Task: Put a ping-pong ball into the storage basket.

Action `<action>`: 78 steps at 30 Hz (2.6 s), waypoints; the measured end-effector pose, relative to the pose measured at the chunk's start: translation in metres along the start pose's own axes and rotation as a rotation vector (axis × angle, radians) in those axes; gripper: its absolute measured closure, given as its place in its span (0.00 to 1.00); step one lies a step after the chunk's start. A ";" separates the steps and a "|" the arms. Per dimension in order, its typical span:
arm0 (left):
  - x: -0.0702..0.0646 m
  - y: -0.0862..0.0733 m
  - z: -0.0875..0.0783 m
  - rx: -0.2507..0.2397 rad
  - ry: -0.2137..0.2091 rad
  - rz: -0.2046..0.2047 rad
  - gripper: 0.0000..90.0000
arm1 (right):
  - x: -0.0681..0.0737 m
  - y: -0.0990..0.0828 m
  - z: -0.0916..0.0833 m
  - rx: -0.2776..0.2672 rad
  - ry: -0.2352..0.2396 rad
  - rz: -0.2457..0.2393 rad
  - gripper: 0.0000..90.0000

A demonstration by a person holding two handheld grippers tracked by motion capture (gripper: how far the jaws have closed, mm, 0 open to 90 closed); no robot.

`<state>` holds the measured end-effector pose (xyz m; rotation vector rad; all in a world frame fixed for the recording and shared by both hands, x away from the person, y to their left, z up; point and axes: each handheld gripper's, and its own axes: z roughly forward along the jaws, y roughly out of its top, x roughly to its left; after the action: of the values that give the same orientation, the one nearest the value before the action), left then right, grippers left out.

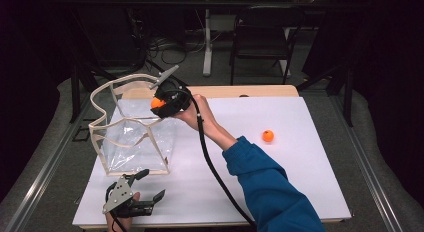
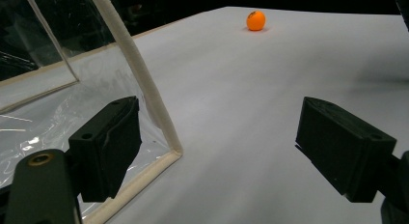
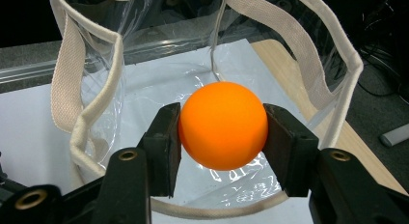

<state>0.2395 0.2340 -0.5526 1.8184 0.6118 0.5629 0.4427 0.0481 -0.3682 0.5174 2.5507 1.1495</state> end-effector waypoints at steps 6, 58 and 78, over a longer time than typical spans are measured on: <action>0.000 0.000 0.000 0.001 -0.001 0.000 0.18 | 0.000 0.000 0.001 0.008 0.004 0.004 0.56; 0.001 0.000 0.001 -0.003 0.001 -0.003 0.18 | -0.010 -0.021 -0.046 -0.070 0.042 0.044 0.13; 0.000 0.000 0.001 0.001 0.003 0.002 0.18 | -0.014 -0.070 -0.062 -0.012 0.021 0.036 0.10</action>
<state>0.2406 0.2334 -0.5529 1.8190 0.6125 0.5664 0.4155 -0.0419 -0.3804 0.5528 2.5606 1.1878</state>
